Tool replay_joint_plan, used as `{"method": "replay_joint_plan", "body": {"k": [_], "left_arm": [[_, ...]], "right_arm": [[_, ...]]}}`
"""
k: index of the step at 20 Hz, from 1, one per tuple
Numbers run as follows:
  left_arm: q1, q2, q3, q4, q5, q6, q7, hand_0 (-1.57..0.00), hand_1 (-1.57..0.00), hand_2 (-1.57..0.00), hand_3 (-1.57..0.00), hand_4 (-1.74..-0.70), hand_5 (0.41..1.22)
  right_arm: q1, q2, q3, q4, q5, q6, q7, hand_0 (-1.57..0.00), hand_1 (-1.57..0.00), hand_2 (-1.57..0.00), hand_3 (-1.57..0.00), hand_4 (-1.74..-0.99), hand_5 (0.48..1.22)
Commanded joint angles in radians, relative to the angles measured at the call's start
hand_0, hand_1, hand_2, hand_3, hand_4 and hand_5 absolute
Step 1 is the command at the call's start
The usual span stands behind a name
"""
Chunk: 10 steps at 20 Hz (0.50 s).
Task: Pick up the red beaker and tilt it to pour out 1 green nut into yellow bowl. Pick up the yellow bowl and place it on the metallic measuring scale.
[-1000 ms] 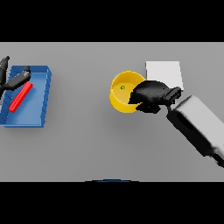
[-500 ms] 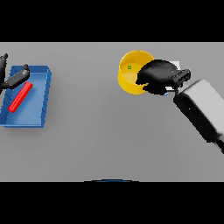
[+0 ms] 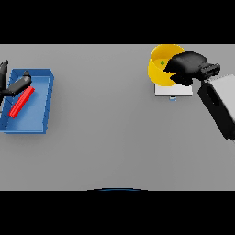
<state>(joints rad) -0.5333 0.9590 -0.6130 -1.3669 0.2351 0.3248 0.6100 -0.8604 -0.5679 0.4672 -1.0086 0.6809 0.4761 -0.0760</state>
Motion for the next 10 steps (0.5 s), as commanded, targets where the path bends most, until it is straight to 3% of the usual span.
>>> {"method": "replay_joint_plan", "body": {"k": [1, 10], "left_arm": [[-0.007, 0.004, 0.004, 0.003, 0.002, -0.007, -0.001, 0.00, 0.00, 0.00, 0.00, -0.83, 0.774], [-0.025, 0.021, -0.032, 0.016, 0.023, 0.004, -0.001, 0.00, 0.00, 0.00, 0.00, -0.80, 0.743]], "right_arm": [[-0.013, -0.003, -0.004, 0.038, 0.001, -0.007, -0.015, -1.57, -1.57, -1.57, -1.17, -1.720, 1.221], [-0.049, 0.045, 0.016, 0.314, 0.027, -0.153, -0.063, -1.57, -1.56, -1.57, -1.43, -1.725, 1.221]]}}
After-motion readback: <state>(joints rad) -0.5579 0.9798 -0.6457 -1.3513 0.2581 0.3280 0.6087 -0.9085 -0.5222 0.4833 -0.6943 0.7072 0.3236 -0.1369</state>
